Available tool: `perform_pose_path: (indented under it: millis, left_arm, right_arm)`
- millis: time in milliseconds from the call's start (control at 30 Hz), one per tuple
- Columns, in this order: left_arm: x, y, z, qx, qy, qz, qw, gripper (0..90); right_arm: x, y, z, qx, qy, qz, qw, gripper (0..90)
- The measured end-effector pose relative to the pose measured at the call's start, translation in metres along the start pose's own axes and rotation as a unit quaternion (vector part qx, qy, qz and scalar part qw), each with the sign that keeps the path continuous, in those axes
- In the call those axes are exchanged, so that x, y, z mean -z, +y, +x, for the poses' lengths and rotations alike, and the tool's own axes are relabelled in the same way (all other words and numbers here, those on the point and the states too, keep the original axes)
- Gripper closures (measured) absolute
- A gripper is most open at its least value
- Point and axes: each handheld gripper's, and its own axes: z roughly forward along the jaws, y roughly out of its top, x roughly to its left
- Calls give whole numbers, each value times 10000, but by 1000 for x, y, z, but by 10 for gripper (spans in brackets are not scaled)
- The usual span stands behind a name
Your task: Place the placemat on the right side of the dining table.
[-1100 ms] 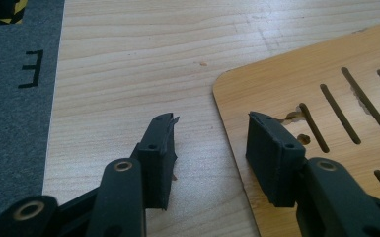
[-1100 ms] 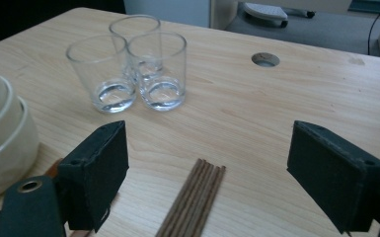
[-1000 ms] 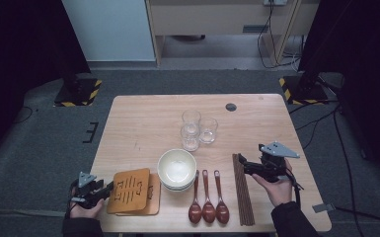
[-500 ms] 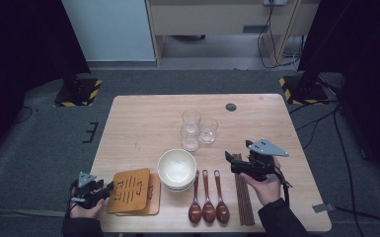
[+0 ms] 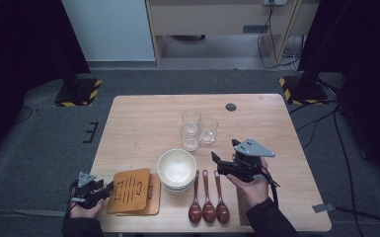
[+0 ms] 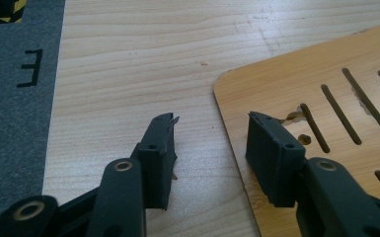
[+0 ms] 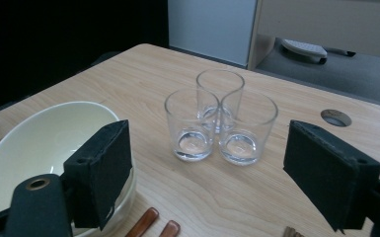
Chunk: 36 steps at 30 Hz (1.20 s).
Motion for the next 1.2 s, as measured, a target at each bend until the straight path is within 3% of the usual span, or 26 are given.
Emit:
perform_pose_path:
  millis: [333, 533, 1200]
  left_arm:
    - [0, 0, 0, 3, 4, -6, 10000, 531]
    - [0, 0, 0, 6, 2, -8, 10000, 531]
    - [0, 0, 0, 9, 7, -11, 10000, 531]
  right_arm:
    - [-8, 5, 21, 53, 201, -64, 9998, 193]
    - [-10, 7, 33, 203, 284, -94, 9993, 204]
    - [-21, 13, 71, 277, 559, -130, 9980, 226]
